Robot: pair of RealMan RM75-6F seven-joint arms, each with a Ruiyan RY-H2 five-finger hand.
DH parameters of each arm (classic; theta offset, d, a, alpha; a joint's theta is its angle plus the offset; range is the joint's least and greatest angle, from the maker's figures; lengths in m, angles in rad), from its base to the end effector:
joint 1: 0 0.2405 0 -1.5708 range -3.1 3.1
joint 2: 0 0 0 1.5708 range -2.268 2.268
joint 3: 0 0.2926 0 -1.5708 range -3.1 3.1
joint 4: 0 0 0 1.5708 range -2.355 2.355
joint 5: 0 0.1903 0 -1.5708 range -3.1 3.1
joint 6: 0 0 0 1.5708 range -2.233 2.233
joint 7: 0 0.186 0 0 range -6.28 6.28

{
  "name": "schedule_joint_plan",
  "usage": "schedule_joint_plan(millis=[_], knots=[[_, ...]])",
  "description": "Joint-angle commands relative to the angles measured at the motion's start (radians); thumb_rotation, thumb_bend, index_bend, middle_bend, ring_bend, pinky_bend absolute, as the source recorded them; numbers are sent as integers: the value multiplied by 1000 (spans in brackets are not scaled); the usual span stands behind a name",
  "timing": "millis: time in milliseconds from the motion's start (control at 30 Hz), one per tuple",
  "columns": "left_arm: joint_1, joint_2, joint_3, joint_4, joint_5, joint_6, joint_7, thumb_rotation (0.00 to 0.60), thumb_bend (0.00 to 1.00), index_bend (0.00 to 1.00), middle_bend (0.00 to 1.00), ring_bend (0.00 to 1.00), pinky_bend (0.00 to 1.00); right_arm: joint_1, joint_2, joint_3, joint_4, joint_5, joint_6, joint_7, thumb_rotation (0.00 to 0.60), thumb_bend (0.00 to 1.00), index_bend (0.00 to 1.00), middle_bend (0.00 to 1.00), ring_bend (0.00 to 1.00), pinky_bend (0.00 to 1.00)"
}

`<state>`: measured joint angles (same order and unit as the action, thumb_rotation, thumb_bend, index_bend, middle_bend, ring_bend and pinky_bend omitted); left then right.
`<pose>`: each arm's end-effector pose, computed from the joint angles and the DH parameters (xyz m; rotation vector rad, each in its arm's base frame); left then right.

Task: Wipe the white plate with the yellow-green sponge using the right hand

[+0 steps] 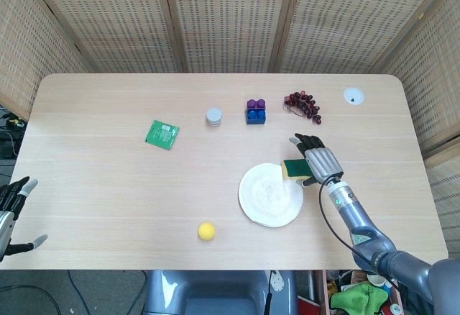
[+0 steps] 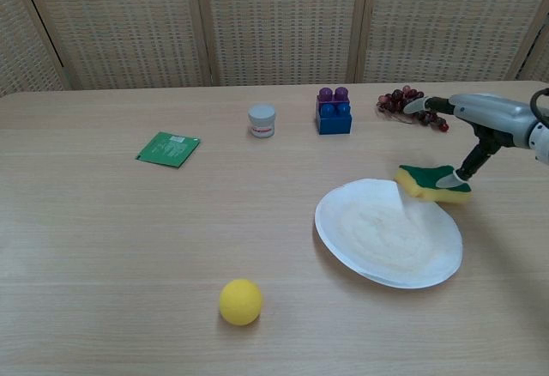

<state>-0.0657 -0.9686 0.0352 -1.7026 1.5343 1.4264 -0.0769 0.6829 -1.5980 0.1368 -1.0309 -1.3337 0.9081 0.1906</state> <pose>-0.3368 0.1988 0.2106 -1.4595 -1.0245 -0.8212 -0.2565 -0.4335 0.0056 1.7314 -1.0734 0.9462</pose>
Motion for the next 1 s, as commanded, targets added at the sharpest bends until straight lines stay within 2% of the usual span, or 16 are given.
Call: schedule_joint_plan(millis=[33, 167, 333, 500, 633, 700, 867, 1000], knots=[[3, 4, -2, 7, 8, 12, -20, 600, 0, 0, 0, 0, 0, -55, 91, 45, -201, 23, 115, -49, 600, 30, 0, 0, 0, 0], [5, 9, 2, 12, 23, 21, -43, 600, 0, 0, 0, 0, 0, -125, 201, 40, -361, -26, 249, -72, 600, 5, 0, 0, 0, 0], [12, 15, 8, 20, 50, 43, -66, 600, 0, 0, 0, 0, 0, -229, 317, 2, -484, -96, 393, -37, 600, 3, 0, 0, 0, 0], [27, 5, 11, 32, 61, 72, -48, 600, 0, 0, 0, 0, 0, -334, 370, -60, -506, -168, 523, 15, 600, 0, 0, 0, 0, 0], [42, -18, 8, 41, 66, 103, -11, 600, 0, 0, 0, 0, 0, -411, 365, -97, -491, -212, 626, 15, 600, 0, 0, 0, 0, 0], [47, -32, 4, 52, 86, 132, -3, 600, 0, 0, 0, 0, 0, -471, 367, -121, -504, -224, 698, -23, 600, 0, 0, 0, 0, 0], [52, -64, 0, 80, 101, 152, 14, 600, 0, 0, 0, 0, 0, -534, 381, -136, -551, -233, 762, -134, 600, 0, 0, 0, 0, 0], [55, -71, 3, 89, 105, 157, 16, 600, 0, 0, 0, 0, 0, -565, 388, -138, -569, -245, 793, -173, 600, 0, 0, 0, 0, 0]])
